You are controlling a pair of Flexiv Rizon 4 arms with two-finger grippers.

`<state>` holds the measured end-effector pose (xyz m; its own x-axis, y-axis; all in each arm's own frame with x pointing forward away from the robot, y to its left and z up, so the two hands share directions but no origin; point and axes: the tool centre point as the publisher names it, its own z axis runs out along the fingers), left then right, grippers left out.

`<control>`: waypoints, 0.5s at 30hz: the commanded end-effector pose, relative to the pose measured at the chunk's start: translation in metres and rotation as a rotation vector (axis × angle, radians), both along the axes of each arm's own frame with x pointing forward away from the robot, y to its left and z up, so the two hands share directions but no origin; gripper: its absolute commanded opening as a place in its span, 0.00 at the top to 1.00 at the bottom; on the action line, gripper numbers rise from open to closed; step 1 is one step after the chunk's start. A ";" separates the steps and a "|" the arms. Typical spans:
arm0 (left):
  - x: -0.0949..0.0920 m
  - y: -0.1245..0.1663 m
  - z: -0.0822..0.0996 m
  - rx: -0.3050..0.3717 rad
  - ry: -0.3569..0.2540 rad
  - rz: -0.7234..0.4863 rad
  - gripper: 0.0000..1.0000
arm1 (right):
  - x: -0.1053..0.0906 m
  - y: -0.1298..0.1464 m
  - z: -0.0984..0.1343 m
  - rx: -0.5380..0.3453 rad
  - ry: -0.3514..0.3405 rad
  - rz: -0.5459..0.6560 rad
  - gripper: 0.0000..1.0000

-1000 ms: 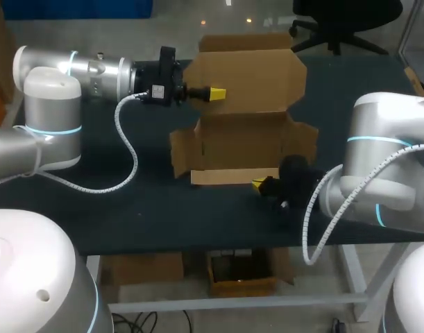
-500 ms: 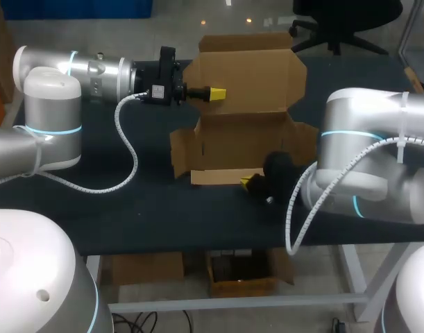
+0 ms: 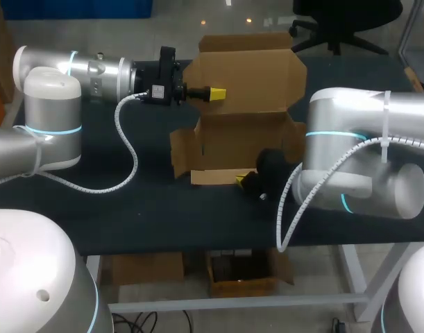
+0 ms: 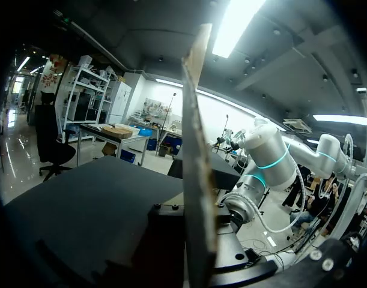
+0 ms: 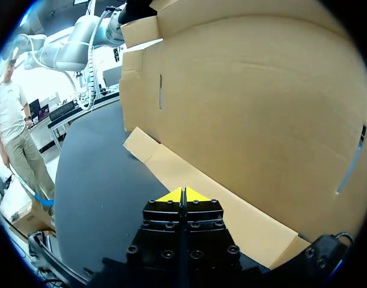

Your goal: Assemble the packaging by folding the flat box into shape, placing the metal phone stand inside, and closing the box properly

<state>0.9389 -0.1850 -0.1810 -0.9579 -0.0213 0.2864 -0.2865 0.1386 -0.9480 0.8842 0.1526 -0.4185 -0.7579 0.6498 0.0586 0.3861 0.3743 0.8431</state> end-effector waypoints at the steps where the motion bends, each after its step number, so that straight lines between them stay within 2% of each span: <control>1: 0.000 0.001 0.000 -0.001 0.000 -0.002 1.00 | 0.001 0.004 -0.005 -0.001 -0.007 -0.015 1.00; 15: 0.000 0.001 0.000 -0.001 0.000 -0.002 1.00 | 0.003 0.003 -0.010 0.004 0.008 -0.020 1.00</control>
<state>0.9389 -0.1849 -0.1811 -0.9579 -0.0213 0.2864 -0.2866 0.1387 -0.9480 0.8871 0.1529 -0.4250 -0.7482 0.6597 0.0711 0.4015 0.3648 0.8401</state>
